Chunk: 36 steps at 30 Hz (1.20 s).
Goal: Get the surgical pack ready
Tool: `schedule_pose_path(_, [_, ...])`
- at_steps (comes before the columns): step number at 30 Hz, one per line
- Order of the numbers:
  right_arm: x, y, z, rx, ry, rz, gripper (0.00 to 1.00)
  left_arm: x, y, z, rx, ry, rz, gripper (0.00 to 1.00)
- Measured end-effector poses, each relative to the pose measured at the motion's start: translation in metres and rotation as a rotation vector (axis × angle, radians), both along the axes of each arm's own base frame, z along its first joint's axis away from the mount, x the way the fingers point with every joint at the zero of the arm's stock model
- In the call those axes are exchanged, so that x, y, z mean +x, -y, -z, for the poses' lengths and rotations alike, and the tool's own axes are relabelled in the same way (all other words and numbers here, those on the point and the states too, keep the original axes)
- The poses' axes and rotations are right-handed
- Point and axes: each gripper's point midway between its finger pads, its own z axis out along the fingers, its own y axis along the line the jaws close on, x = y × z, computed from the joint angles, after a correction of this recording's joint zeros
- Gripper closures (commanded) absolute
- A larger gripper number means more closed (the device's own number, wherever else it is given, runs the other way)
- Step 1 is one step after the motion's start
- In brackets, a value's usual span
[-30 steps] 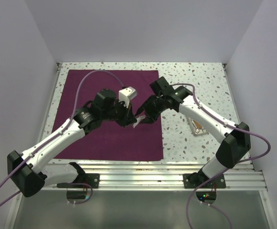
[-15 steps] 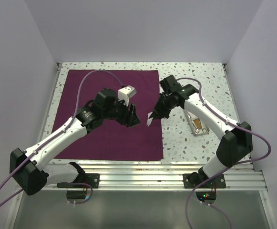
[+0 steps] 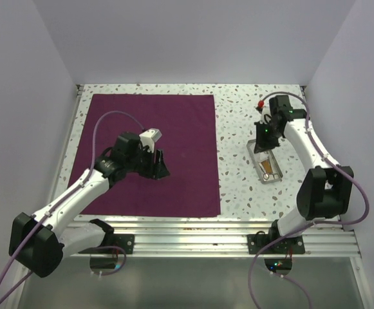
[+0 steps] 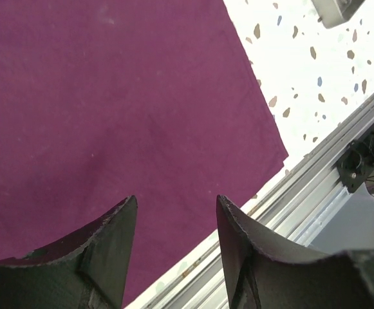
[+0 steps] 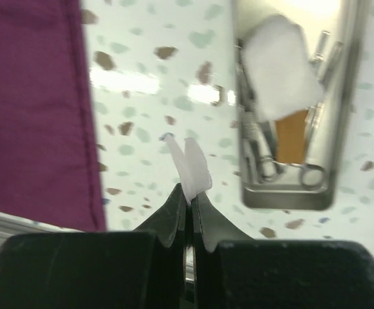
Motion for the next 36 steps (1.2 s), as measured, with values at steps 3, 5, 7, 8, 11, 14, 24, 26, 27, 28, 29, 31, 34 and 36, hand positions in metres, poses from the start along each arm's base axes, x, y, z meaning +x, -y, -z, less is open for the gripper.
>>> schedule_pose_path(3, [0.001,0.030,0.012,-0.039,-0.024,-0.025,1.00,-0.010,-0.002,0.008,-0.008,-0.026,0.001,0.44])
schedule_pose_path(5, [0.001,0.035,0.023,-0.057,-0.049,-0.067,1.00,-0.012,-0.001,0.009,-0.021,-0.027,0.004,0.44])
schedule_pose_path(7, [0.000,0.036,0.038,-0.068,-0.083,-0.110,1.00,-0.013,0.000,0.009,-0.026,-0.029,0.009,0.44])
schedule_pose_path(8, [-0.003,0.035,0.044,-0.071,-0.099,-0.124,1.00,-0.013,0.000,0.009,-0.026,-0.030,0.010,0.44])
schedule_pose_path(11, [-0.018,0.037,0.066,-0.077,-0.174,-0.160,1.00,-0.013,0.000,0.009,-0.027,-0.027,0.010,0.44])
schedule_pose_path(14, [-0.022,0.042,0.073,-0.076,-0.204,-0.163,1.00,-0.013,0.000,0.008,-0.029,-0.026,0.011,0.44])
schedule_pose_path(24, [-0.022,0.055,0.076,-0.049,-0.207,-0.122,1.00,-0.013,0.005,0.014,-0.036,-0.050,0.033,0.44])
schedule_pose_path(26, [-0.025,0.054,0.079,-0.037,-0.216,-0.124,1.00,-0.013,0.005,0.015,-0.036,-0.055,0.036,0.44])
schedule_pose_path(27, [-0.025,0.053,0.080,-0.030,-0.220,-0.124,1.00,-0.014,0.006,0.015,-0.038,-0.056,0.038,0.44])
schedule_pose_path(28, [-0.025,0.052,0.081,-0.024,-0.225,-0.125,1.00,-0.014,0.006,0.015,-0.039,-0.058,0.040,0.44])
schedule_pose_path(29, [-0.025,0.051,0.083,-0.021,-0.230,-0.126,1.00,-0.014,0.006,0.016,-0.039,-0.060,0.041,0.44])
schedule_pose_path(31, [-0.026,0.051,0.090,-0.018,-0.253,-0.126,1.00,-0.014,0.006,0.016,-0.040,-0.063,0.042,0.44])
schedule_pose_path(34, [-0.028,0.051,0.097,-0.012,-0.283,-0.120,0.93,-0.014,0.006,0.016,-0.041,-0.064,0.040,0.44])
schedule_pose_path(36, [-0.027,0.052,0.096,-0.015,-0.282,-0.114,0.84,-0.014,0.005,0.016,-0.040,-0.065,0.039,0.44])
